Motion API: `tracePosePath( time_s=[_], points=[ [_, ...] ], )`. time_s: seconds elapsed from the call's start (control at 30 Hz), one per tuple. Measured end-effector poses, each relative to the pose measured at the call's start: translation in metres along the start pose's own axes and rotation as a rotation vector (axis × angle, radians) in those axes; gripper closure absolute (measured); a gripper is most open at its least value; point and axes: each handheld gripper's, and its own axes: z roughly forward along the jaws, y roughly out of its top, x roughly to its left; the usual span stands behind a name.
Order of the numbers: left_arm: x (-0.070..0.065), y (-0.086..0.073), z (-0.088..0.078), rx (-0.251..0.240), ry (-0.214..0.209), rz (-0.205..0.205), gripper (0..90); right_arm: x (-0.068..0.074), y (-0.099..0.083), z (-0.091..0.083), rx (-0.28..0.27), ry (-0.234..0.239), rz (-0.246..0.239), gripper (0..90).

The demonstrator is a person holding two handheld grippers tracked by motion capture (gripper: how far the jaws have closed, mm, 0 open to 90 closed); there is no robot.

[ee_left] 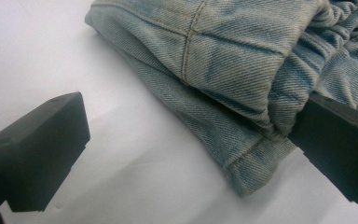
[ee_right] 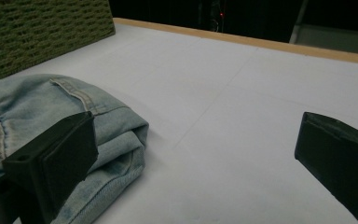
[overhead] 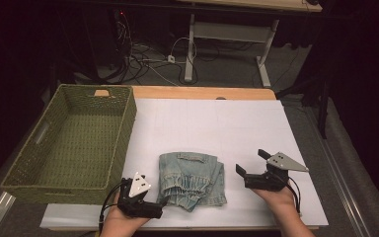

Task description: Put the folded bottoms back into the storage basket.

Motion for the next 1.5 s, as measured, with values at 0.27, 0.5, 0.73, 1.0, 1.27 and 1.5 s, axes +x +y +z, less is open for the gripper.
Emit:
tracePosePath(
  time_s=[0.27,0.5,0.73,1.0,1.27,1.5],
  points=[
    [0.0,-0.002,0.001,0.117,0.002,-0.022,0.0,-0.007,-0.017,-0.005,0.008,0.031,0.05,0.0],
    [-0.007,-0.006,0.004,0.211,0.059,0.01,0.0,-0.008,-0.014,-0.011,-0.009,-0.003,0.045,0.0],
    [-0.007,-0.001,0.004,0.281,0.042,-0.026,0.0,0.002,-0.012,-0.016,-0.02,0.003,0.025,0.0],
    [-0.007,0.007,0.004,0.376,0.027,-0.014,0.0,0.002,-0.014,-0.013,-0.004,0.009,0.03,0.0],
    [-0.009,0.018,0.005,0.472,0.018,0.004,3.1,0.0,-0.013,-0.007,-0.002,0.023,0.055,0.0],
    [-0.02,0.032,0.006,0.571,0.011,0.072,15.9,0.007,-0.006,0.008,-0.006,0.072,0.043,0.0]
  ],
)
